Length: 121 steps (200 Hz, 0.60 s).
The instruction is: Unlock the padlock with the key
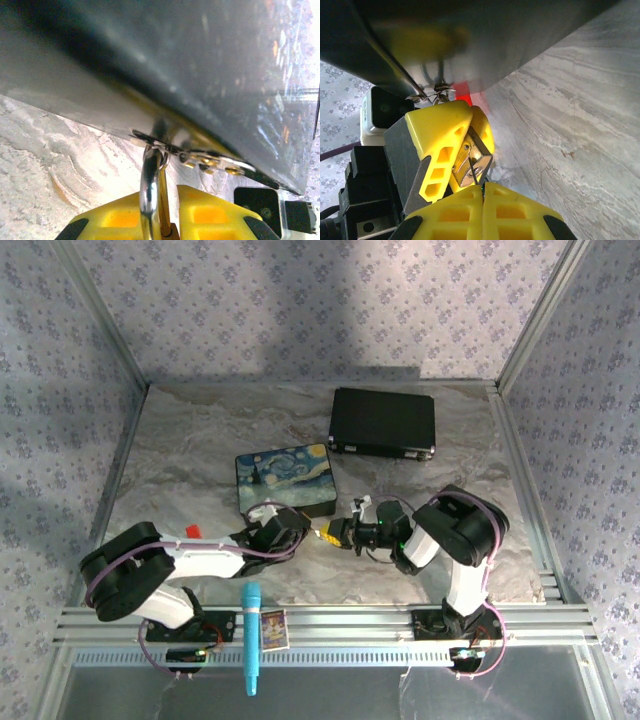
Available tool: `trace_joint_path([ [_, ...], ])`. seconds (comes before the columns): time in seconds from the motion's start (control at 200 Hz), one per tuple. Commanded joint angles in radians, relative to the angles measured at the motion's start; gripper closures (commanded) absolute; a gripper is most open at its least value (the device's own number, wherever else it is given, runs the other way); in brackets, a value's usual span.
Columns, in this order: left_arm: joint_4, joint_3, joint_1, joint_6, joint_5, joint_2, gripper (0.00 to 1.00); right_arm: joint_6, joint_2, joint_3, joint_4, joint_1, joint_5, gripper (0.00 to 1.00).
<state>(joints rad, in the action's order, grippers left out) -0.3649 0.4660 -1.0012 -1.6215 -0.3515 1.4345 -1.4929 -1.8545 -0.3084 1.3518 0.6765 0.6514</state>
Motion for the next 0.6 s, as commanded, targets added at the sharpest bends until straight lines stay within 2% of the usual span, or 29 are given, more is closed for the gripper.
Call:
trace_joint_path([
  [0.0,-0.021,-0.012,0.012,-0.107,0.021,0.014,0.98,-0.013,-0.025,-0.009,0.049,0.0,0.014,1.0],
  [0.42,-0.02,-0.014,0.014,-0.124,-0.005,0.017,0.98,-0.017,0.012,0.077,0.049,0.009,-0.015,1.0],
  [0.6,-0.047,-0.001,0.013,-0.116,0.022,0.039,0.99,-0.022,0.03,0.042,0.05,0.025,-0.003,1.0],
])
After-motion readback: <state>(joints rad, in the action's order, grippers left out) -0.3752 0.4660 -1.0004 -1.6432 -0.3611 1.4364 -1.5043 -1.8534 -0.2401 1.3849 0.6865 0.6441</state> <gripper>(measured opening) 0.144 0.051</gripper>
